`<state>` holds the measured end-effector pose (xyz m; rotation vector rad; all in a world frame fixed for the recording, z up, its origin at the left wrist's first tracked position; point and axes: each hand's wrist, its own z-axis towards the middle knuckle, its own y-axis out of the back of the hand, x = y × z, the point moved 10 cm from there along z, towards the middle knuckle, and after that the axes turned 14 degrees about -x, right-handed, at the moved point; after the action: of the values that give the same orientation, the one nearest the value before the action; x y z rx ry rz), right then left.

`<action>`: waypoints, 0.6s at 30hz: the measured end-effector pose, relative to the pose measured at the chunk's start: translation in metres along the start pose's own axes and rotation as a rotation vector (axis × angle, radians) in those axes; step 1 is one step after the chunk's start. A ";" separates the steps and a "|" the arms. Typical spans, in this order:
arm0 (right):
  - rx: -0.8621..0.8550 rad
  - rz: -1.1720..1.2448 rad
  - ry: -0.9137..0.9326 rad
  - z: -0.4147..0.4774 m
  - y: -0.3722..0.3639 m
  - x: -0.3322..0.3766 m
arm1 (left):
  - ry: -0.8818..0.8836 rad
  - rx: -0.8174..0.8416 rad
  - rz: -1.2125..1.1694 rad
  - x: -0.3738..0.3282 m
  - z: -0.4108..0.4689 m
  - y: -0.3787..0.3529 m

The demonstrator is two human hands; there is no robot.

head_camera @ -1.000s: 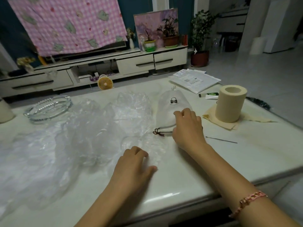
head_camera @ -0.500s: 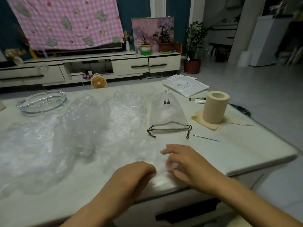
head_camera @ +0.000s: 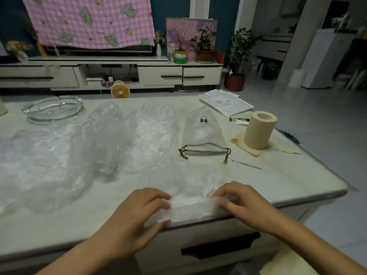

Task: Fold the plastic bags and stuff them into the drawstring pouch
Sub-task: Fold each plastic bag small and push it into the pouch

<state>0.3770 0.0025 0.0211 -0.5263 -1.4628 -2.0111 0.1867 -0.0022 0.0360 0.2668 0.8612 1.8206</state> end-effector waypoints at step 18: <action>-0.089 0.091 -0.223 0.041 -0.008 -0.017 | 0.843 -0.172 -0.105 0.084 0.000 0.001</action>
<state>0.3832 0.0473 0.0183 -0.8637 -1.4531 -2.0035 0.1505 0.0714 0.0191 -0.6955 1.2374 1.8907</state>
